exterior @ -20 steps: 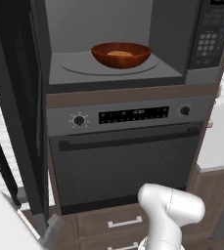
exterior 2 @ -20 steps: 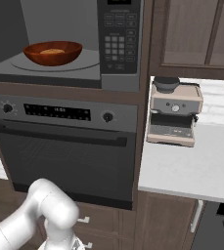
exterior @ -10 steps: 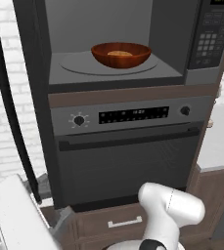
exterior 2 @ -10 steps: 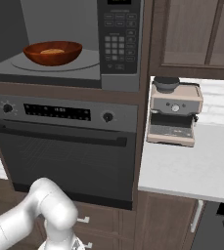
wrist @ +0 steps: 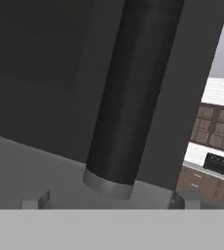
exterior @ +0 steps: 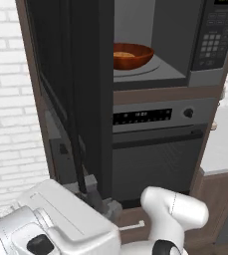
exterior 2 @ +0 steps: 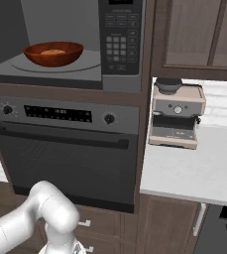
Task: Open the microwave, place the bowl with waffle inside the microwave, then close the microwave door and turn it on.
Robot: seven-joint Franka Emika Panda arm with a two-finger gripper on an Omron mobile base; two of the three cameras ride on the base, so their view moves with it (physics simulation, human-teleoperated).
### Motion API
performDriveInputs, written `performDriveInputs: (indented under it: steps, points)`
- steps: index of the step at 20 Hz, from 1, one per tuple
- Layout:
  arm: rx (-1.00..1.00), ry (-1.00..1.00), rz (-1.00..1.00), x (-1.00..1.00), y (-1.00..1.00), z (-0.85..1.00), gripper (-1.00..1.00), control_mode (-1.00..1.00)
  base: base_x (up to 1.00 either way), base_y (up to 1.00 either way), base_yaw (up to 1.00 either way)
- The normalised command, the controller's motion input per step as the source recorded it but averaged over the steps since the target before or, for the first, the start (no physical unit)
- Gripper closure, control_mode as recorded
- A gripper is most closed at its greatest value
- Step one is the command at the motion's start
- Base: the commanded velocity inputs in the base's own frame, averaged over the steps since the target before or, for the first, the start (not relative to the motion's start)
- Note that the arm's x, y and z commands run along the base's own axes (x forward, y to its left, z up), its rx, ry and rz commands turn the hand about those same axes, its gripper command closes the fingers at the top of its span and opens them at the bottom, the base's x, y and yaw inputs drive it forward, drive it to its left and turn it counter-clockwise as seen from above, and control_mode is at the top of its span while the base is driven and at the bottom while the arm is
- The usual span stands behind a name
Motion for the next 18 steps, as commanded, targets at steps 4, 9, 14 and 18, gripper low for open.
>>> performDriveInputs:
  steps: [4,9,14,18]
  points:
    - [0.13,0.33,-0.08,0.22,-0.67,0.08,-1.0,-1.0,0.0,0.0,0.0]
    - [0.31,0.14,-0.13,0.34,-0.74,0.3,-1.0,-1.0,0.0,0.0,0.0]
    - [0.42,-0.03,-0.11,0.38,-0.68,0.41,-1.0,-1.0,0.0,0.0,0.0]
    - [0.39,-0.36,0.0,0.15,-0.49,0.35,-1.0,-1.0,0.0,0.0,0.0]
